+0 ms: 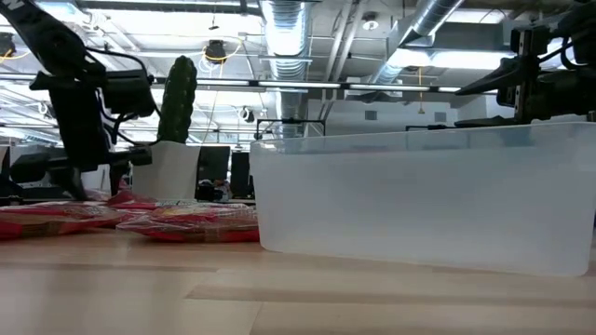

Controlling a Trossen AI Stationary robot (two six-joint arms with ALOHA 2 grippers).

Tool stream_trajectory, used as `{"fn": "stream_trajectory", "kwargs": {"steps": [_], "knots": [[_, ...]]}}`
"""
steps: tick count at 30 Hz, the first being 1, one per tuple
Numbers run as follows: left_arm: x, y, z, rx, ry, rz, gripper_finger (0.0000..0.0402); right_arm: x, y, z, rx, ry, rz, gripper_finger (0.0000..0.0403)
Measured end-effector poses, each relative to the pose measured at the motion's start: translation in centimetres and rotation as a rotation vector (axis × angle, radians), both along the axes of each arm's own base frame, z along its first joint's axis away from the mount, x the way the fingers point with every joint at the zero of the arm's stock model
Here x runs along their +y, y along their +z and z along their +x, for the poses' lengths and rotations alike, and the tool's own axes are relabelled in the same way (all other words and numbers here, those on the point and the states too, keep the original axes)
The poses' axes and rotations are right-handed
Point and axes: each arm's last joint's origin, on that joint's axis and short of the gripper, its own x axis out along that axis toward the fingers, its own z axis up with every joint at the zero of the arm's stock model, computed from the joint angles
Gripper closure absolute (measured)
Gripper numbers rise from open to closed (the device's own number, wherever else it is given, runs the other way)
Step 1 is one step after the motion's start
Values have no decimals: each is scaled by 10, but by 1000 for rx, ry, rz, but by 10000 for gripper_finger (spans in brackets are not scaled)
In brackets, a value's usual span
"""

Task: Sort popcorn bags into baskets
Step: Put the red popcorn bag into the transparent bin

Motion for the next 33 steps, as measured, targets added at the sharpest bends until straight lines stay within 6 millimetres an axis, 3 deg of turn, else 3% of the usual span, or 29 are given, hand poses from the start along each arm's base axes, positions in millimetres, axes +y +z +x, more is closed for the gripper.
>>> {"fn": "stream_trajectory", "kwargs": {"steps": [8, 25, 33], "knots": [[2, 10, 6, -52, -56, 52, 389, 0, 0, 0, -1, 1, 2, 174], [-10, 39, 16, -400, -206, 107, 401, 0, 0, 0, -7, 1, 32, 200], [-20, 52, 28, -538, -382, 147, 401, 0, 0, 0, -7, 1, 32, 207]]}}
